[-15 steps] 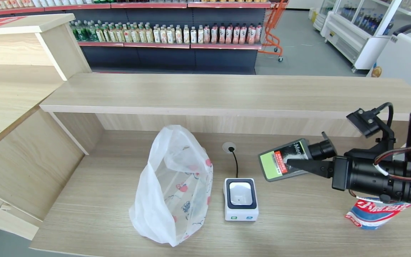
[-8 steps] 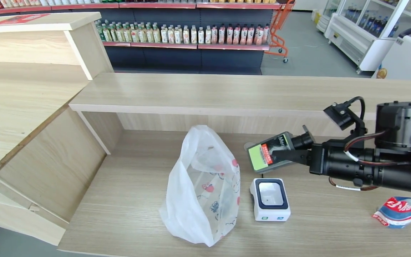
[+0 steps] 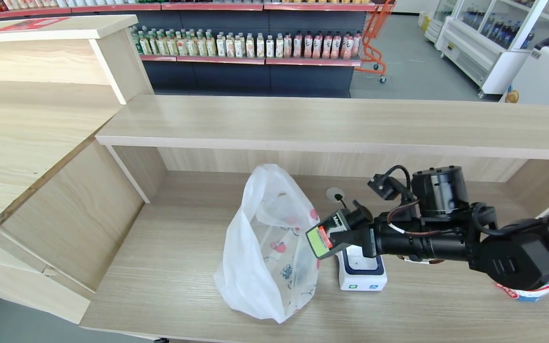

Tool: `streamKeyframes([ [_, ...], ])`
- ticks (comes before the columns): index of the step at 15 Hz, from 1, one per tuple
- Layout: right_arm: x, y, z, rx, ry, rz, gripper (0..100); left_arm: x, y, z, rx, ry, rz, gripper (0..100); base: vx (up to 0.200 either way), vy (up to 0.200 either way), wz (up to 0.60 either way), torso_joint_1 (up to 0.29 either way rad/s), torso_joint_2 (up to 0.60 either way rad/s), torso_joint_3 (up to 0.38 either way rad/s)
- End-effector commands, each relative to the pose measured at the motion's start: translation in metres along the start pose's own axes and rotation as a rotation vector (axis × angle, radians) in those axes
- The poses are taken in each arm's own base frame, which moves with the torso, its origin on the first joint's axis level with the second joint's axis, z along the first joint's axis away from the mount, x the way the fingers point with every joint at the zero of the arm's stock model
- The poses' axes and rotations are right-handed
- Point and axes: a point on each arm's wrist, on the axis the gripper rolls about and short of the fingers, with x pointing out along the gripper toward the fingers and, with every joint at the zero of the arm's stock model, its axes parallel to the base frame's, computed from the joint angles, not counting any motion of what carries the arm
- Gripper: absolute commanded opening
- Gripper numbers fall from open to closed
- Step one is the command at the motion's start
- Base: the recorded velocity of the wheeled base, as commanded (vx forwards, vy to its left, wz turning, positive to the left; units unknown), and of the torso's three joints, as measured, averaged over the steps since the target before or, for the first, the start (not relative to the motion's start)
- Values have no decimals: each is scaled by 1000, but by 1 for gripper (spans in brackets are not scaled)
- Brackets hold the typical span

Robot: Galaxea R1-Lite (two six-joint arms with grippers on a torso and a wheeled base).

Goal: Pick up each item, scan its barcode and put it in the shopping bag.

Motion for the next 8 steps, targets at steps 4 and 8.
streamKeyframes([
  [4, 68, -19, -24, -303, 54, -8, 0, 0, 0, 0, 0, 0, 0, 100, 0, 0, 0, 0, 0, 0],
  [8, 104, -12, -16, -412, 17, 28, 0, 0, 0, 0, 0, 0, 0, 100, 0, 0, 0, 0, 0, 0],
])
